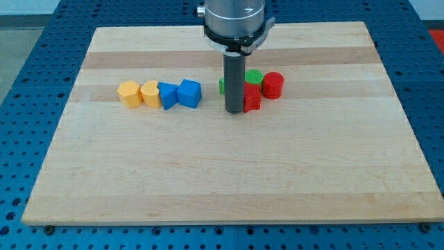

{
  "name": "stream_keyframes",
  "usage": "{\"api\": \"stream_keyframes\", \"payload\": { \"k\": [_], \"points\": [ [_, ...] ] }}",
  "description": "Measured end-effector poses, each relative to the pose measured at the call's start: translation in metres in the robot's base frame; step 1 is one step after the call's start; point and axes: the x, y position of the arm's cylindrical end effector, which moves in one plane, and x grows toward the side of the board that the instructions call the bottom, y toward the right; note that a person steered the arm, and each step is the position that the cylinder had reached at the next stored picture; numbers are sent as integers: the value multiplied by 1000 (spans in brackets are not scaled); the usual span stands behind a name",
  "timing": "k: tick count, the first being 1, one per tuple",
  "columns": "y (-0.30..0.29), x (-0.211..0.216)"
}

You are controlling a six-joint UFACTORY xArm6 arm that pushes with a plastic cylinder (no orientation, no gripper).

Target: Adjust the red circle at the right of the green circle

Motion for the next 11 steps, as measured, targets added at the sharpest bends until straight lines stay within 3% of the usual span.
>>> {"api": "stream_keyframes", "payload": {
  "k": [2,3,5,11],
  "points": [
    [1,37],
    [29,43],
    [62,13],
    [62,-19]
  ]
}}
